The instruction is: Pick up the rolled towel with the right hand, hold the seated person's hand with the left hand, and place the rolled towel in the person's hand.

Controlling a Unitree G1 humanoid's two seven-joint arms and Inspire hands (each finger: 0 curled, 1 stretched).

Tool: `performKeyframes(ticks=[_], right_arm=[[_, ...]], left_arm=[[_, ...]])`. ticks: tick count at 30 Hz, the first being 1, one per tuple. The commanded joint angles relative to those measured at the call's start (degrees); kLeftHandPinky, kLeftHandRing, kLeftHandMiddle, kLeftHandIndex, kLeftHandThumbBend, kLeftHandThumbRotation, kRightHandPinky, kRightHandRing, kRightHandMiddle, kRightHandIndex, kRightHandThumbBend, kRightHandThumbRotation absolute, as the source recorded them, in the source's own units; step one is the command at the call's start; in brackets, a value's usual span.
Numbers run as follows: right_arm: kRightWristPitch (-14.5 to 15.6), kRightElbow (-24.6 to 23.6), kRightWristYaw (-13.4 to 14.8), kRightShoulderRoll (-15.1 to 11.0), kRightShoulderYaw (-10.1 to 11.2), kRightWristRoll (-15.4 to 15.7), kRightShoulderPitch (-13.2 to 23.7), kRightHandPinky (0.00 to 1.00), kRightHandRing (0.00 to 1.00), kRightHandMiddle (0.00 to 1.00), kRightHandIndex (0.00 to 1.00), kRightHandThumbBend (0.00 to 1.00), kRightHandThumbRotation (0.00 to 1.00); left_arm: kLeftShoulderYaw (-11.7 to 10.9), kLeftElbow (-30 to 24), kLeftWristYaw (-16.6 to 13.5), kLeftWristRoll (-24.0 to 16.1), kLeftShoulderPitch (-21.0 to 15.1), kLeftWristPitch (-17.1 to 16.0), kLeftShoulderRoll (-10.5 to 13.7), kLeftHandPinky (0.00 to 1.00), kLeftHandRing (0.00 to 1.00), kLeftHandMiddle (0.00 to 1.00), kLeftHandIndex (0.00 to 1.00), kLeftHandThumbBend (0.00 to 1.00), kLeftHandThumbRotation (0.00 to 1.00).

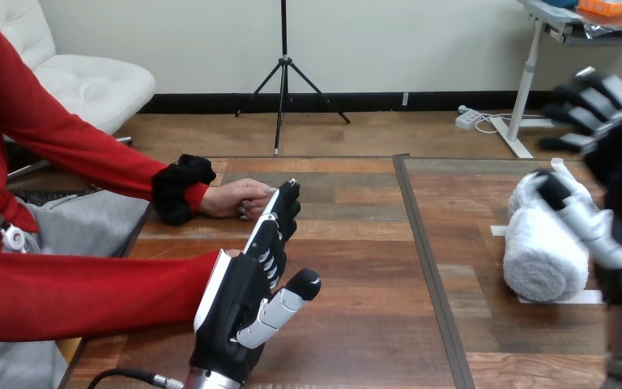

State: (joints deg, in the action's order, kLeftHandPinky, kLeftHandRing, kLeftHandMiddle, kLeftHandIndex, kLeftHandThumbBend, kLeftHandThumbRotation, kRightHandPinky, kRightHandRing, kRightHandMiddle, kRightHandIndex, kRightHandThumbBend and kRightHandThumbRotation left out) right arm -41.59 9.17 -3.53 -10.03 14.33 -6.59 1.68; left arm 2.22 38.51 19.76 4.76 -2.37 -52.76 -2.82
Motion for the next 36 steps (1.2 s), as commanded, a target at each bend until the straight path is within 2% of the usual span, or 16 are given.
performKeyframes(ticks=[1,10,13,16,20,22,25,30,36], right_arm=[[0.81,-1.53,1.57,-1.39,1.62,0.29,5.23,0.61,0.75,0.80,0.84,1.00,0.54],[4.72,-0.32,5.54,-3.51,4.06,1.28,9.10,0.62,0.77,0.82,0.85,1.00,0.56],[6.83,0.26,6.02,-4.61,4.71,1.03,10.29,0.63,0.79,0.82,0.86,1.00,0.56],[9.81,0.67,7.53,-5.75,5.53,2.54,11.58,0.64,0.80,0.83,0.86,1.00,0.56],[16.23,0.91,9.98,-8.12,6.17,5.91,13.39,0.64,0.80,0.83,0.86,1.00,0.57],[18.43,1.19,10.81,-9.04,6.27,7.12,14.14,0.64,0.79,0.82,0.86,1.00,0.58],[21.82,2.36,10.68,-11.34,6.05,8.58,15.62,0.63,0.78,0.82,0.86,1.00,0.59],[30.52,4.57,10.82,-15.46,5.11,12.88,18.67,0.63,0.78,0.82,0.86,1.00,0.61],[36.64,9.04,9.26,-18.95,3.58,15.12,22.77,0.64,0.79,0.82,0.87,1.00,0.63]], left_arm=[[0.57,-0.04,-0.09,0.03,-3.25,-1.39,-0.67,0.99,0.99,1.00,0.97,1.00,0.73],[0.67,-0.21,-0.13,-0.10,-3.13,-1.40,-0.59,0.99,0.99,1.00,0.97,1.00,0.74],[0.72,-0.46,-0.11,-0.03,-3.03,-1.20,-0.63,0.99,0.99,1.00,0.97,1.00,0.74],[0.81,-0.78,0.33,0.49,-2.90,-0.82,-0.65,0.99,0.99,1.00,0.97,1.00,0.74],[0.83,-0.78,0.67,0.87,-2.92,-0.84,-0.65,0.99,0.99,1.00,0.97,1.00,0.74],[0.85,-0.68,0.92,1.02,-3.01,-1.00,-0.62,1.00,1.00,1.00,0.97,1.00,0.74],[0.81,-0.73,0.96,1.01,-2.99,-1.05,-0.66,1.00,1.00,1.00,0.97,1.00,0.74],[0.71,-0.71,1.01,1.06,-2.96,-0.98,-0.72,1.00,1.00,1.00,0.97,1.00,0.74],[0.66,-0.41,0.85,0.83,-3.10,-1.32,-0.73,1.00,1.00,1.00,0.97,1.00,0.74]])
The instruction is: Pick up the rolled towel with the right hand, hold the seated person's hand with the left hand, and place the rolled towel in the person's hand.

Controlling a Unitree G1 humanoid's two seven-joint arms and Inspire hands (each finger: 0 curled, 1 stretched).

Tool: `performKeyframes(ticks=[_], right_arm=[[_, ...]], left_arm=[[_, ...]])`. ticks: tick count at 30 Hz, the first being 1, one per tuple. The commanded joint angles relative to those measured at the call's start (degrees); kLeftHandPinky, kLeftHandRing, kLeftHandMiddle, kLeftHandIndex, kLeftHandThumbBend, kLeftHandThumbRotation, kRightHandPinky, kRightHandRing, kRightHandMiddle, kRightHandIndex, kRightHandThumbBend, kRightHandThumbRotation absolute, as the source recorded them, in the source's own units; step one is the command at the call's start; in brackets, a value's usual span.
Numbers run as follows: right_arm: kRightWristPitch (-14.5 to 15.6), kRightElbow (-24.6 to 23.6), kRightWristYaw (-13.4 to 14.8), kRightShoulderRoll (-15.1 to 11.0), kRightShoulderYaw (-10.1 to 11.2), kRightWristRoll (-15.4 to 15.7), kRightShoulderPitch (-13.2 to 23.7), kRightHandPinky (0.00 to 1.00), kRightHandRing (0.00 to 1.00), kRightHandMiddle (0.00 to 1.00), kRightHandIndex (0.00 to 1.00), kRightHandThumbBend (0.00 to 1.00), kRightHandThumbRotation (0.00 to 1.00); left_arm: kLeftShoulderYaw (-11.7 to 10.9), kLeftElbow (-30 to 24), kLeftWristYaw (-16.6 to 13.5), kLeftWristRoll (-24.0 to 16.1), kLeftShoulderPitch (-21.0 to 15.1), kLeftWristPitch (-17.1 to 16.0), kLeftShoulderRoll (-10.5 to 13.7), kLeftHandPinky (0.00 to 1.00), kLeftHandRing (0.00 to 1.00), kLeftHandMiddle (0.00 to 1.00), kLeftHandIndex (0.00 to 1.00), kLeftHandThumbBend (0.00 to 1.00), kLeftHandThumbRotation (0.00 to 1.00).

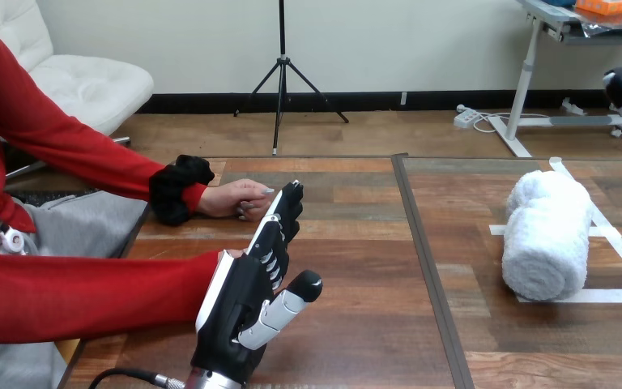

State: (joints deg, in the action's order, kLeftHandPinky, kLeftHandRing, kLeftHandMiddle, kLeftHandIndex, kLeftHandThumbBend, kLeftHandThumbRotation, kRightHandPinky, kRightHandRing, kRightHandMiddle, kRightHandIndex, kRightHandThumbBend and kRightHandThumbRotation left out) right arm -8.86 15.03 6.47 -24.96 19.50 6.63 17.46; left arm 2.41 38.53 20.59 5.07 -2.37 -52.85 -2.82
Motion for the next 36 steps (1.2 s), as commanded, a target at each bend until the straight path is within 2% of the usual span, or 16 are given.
performKeyframes(ticks=[1,5,6,10,14,15,18,23,24,26,29,32,33,36], right_arm=[[4.62,3.66,-0.82,-4.39,-1.85,2.24,7.43,0.65,0.79,0.82,0.87,1.00,0.63],[8.17,7.64,-1.35,-6.30,-3.65,4.08,10.51,0.65,0.79,0.82,0.88,1.00,0.63],[9.09,8.44,-1.45,-6.73,-4.14,4.64,11.13,0.58,0.73,0.79,0.88,1.00,0.64],[13.20,11.10,-3.04,-7.79,-5.38,5.27,13.73,0.48,0.64,0.74,0.89,1.00,0.66],[14.19,15.62,-4.13,-9.17,-7.31,6.70,16.85,0.41,0.59,0.71,0.90,1.00,0.67],[14.24,16.77,-4.26,-9.36,-7.58,6.83,17.61,0.33,0.48,0.59,0.90,1.00,0.68],[14.52,20.76,-4.30,-9.79,-8.32,7.30,20.20,0.24,0.35,0.45,0.90,1.00,0.69],[15.42,29.02,-5.46,-10.38,-9.14,7.15,25.27,0.15,0.21,0.30,0.91,1.00,0.71],[15.69,30.55,-5.74,-10.48,-9.28,7.13,26.21,0.20,0.31,0.43,0.93,1.00,0.72],[15.93,33.90,-6.20,-10.70,-9.66,7.21,28.19,0.25,0.40,0.50,0.94,1.00,0.72],[15.95,37.90,-6.55,-10.99,-10.25,7.40,30.54,0.27,0.40,0.52,0.95,1.00,0.73],[16.19,41.14,-6.81,-11.18,-10.82,7.67,32.56,0.30,0.43,0.56,0.90,1.00,0.73],[16.28,42.23,-6.91,-11.24,-11.03,7.79,33.24,0.37,0.51,0.61,0.79,1.00,0.74],[16.44,45.46,-7.53,-11.30,-11.15,7.49,35.19,0.47,0.62,0.69,0.67,1.00,0.74]], left_arm=[[0.48,-0.47,0.01,0.50,-3.09,-1.20,-0.73,1.00,1.00,1.00,0.97,1.00,0.74],[0.46,-0.34,-0.13,0.24,-3.15,-1.38,-0.67,1.00,1.00,1.00,0.97,1.00,0.75],[0.46,-0.29,-0.14,0.22,-3.17,-1.44,-0.68,1.00,1.00,1.00,0.97,1.00,0.75],[0.46,-0.18,-0.13,0.23,-3.24,-1.53,-0.69,1.00,1.00,1.00,0.97,1.00,0.75],[0.46,-0.32,-0.01,0.49,-3.24,-1.28,-0.75,1.00,1.00,1.00,0.97,1.00,0.75],[0.43,-0.30,-0.07,0.44,-3.27,-1.35,-0.77,1.00,1.00,1.00,0.97,1.00,0.75],[0.44,-0.45,0.02,0.62,-3.23,-1.24,-0.79,1.00,1.00,1.00,0.97,1.00,0.75],[0.43,-0.37,-0.01,0.60,-3.36,-1.26,-0.85,1.00,0.99,1.00,0.97,1.00,0.75],[0.44,-0.35,0.05,0.65,-3.37,-1.29,-0.85,1.00,0.99,1.00,0.97,1.00,0.75],[0.47,-0.34,0.12,0.68,-3.38,-1.31,-0.85,1.00,0.99,1.00,0.97,1.00,0.75],[0.51,-0.34,0.15,0.62,-3.34,-1.37,-0.83,1.00,0.99,1.00,0.97,1.00,0.75],[0.52,-0.34,0.11,0.47,-3.31,-1.56,-0.80,0.99,0.99,1.00,0.97,1.00,0.75],[0.53,-0.36,0.07,0.39,-3.29,-1.63,-0.78,0.99,0.99,1.00,0.97,1.00,0.76],[0.57,-0.51,-0.01,0.23,-3.10,-1.71,-0.75,0.99,0.99,1.00,0.97,1.00,0.77]])
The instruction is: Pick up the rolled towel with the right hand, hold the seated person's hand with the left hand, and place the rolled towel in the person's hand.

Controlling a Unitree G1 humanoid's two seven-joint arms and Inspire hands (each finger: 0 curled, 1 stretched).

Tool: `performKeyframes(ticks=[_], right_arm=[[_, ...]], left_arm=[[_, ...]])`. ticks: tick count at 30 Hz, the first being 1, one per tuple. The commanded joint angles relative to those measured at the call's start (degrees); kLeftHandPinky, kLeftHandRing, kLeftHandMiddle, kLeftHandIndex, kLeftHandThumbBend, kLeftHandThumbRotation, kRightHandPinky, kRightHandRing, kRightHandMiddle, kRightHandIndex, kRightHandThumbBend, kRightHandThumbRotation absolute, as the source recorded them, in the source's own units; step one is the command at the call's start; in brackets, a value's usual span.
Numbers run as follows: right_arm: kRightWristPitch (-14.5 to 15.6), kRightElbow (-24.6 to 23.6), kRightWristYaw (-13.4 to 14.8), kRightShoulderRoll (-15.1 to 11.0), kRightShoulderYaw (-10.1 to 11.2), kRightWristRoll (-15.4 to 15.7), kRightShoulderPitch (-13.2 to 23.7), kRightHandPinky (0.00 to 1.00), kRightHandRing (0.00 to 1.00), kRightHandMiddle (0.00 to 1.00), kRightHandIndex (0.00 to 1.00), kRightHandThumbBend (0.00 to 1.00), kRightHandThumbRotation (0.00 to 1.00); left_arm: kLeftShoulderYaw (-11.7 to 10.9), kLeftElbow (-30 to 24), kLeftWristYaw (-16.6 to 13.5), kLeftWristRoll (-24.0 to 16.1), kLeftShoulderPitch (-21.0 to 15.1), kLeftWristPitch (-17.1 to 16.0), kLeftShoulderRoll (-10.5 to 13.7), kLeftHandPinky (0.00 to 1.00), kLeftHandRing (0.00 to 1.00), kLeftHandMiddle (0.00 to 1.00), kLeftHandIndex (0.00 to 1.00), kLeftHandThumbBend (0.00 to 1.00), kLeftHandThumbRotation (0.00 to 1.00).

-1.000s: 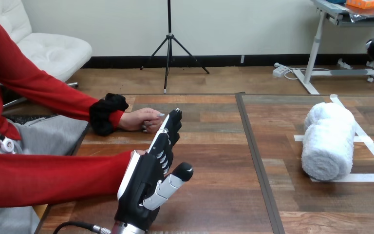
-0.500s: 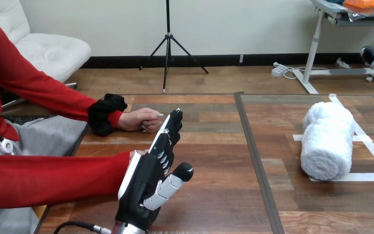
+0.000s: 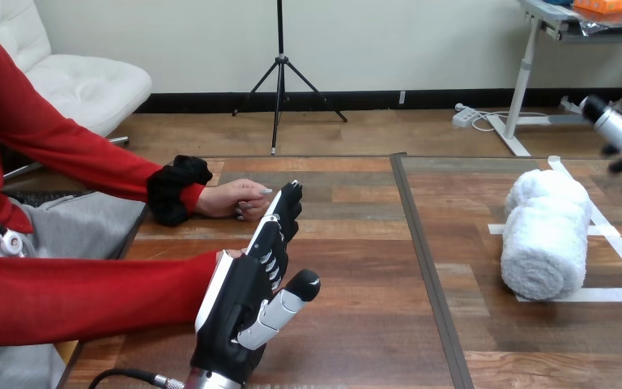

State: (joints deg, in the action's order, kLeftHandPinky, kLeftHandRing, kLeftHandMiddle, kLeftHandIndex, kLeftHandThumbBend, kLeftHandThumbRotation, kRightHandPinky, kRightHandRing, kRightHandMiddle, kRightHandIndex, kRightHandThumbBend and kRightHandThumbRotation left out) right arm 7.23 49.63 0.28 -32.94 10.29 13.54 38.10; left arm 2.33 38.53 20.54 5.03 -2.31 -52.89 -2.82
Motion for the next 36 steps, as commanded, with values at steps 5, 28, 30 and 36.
performKeyframes(ticks=[5,28,30,36], right_arm=[[0.59,15.29,-2.09,-3.20,-1.60,-0.54,17.15,0.66,0.80,0.82,0.61,1.00,0.74],[5.40,24.46,-2.94,-2.48,-4.76,2.11,23.55,0.91,1.00,1.00,0.94,1.00,0.81],[6.08,24.91,-2.80,-2.38,-6.02,3.27,23.86,0.90,1.00,1.00,0.95,1.00,0.82],[7.50,25.96,-3.34,-2.11,-9.27,6.04,24.50,0.78,0.99,1.00,0.97,1.00,0.88]], left_arm=[[0.73,-0.62,0.16,0.48,-2.96,-1.43,-0.92,0.99,0.99,1.00,0.97,1.00,0.77],[0.89,-1.96,-0.21,0.20,-1.12,-1.92,-1.02,1.00,0.98,1.00,0.97,1.00,0.77],[0.90,-2.12,-0.31,0.10,-0.90,-2.05,-1.02,1.00,0.98,1.00,0.97,1.00,0.77],[1.00,-2.52,-0.16,0.29,-0.27,-2.26,-1.00,1.00,0.98,0.99,0.97,1.00,0.78]])
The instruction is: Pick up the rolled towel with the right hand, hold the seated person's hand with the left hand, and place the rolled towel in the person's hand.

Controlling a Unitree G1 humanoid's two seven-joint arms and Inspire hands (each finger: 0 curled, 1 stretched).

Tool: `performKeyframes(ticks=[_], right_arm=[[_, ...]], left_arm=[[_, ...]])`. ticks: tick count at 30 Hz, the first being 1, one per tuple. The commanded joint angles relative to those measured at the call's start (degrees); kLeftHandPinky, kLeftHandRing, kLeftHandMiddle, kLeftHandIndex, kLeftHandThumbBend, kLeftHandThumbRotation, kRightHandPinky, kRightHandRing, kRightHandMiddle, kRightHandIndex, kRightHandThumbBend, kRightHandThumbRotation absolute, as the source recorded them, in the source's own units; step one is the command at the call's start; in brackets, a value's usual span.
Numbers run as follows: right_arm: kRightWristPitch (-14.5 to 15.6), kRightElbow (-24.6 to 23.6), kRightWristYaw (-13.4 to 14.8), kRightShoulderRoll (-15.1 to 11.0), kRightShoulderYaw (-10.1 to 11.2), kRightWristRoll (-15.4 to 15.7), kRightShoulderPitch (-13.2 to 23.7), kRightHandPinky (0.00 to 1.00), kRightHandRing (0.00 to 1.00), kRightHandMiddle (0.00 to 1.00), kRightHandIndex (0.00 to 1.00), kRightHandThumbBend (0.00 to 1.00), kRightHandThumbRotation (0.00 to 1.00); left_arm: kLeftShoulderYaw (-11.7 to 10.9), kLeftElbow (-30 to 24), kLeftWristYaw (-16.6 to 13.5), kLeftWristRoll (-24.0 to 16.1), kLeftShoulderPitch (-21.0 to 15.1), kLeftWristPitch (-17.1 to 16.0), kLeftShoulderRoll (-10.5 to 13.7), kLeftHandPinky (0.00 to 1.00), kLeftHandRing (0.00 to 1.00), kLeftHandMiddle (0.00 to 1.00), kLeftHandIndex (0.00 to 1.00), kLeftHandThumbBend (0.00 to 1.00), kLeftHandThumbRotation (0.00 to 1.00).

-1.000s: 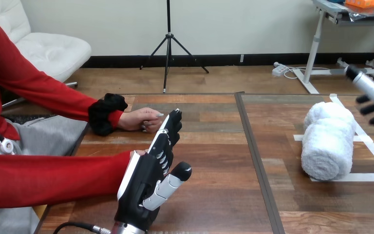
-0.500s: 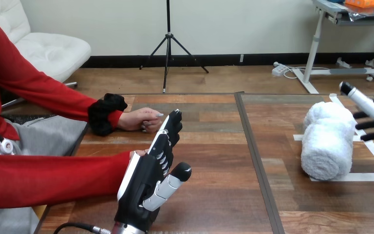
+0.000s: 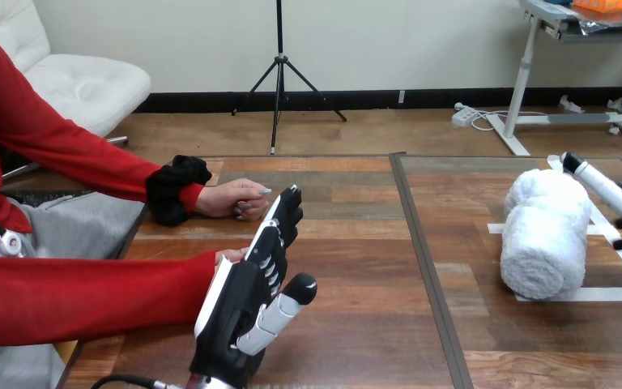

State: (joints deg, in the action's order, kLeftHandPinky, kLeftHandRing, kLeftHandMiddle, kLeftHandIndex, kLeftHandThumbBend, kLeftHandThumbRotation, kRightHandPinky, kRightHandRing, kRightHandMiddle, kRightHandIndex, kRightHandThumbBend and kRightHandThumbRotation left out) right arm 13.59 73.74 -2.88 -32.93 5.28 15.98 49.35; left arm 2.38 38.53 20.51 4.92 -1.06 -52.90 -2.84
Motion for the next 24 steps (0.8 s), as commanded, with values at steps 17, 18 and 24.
performKeyframes(ticks=[17,18,24], right_arm=[[1.62,3.61,-2.02,-0.68,-10.21,9.05,12.85,0.95,1.00,1.00,1.00,1.00,0.98],[1.60,3.68,-2.12,-0.58,-10.78,9.57,12.81,0.96,1.00,1.00,1.00,1.00,0.98],[0.96,4.09,-3.41,-0.04,-12.86,11.44,12.42,0.99,1.00,1.00,1.00,0.99,1.00]], left_arm=[[1.26,-4.95,0.05,0.98,1.00,-2.05,-0.92,1.00,0.98,0.99,0.96,1.00,0.77],[1.29,-5.12,0.05,1.02,1.12,-2.08,-0.94,1.00,0.98,0.99,0.96,1.00,0.77],[1.47,-5.53,-0.07,1.10,1.59,-2.83,-0.90,0.99,0.98,0.99,0.96,1.00,0.78]])
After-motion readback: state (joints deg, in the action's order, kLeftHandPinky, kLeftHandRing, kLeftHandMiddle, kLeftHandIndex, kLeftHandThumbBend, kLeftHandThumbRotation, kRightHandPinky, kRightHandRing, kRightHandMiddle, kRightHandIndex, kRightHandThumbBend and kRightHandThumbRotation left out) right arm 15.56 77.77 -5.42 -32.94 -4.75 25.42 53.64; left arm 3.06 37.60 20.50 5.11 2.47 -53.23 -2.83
